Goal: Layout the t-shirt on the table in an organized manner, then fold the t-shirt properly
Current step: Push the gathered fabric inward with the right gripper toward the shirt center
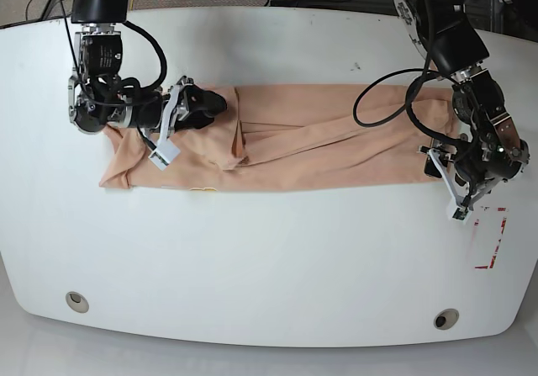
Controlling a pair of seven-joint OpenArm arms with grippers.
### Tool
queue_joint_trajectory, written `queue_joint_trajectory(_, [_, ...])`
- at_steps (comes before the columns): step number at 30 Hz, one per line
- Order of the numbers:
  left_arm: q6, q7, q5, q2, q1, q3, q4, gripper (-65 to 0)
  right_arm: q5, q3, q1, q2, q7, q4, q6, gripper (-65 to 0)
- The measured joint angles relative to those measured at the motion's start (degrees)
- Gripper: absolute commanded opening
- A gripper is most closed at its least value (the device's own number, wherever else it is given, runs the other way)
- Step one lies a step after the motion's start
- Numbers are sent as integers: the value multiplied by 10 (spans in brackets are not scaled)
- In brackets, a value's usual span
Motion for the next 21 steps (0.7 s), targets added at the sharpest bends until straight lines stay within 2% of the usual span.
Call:
queue_joint_trajectory(5, [0,0,0,-1,0,-1,0,-278,28,2,-10,13,-8,-1,1,-314])
queue_joint_trajectory(10, [0,0,0,0,0,-1,-8,-278,29,50,-2,15,33,-1,0,-322])
queue_joint_trajectory(14, [0,0,0,0,0,-1,-20,-278,-28,87,7,-3,49,-2,0,-322])
queue_joint_trajectory(21, [0,-2,-2,0,5,-1,-23,-278,-129,82,17,-65,82,-2,1,-322])
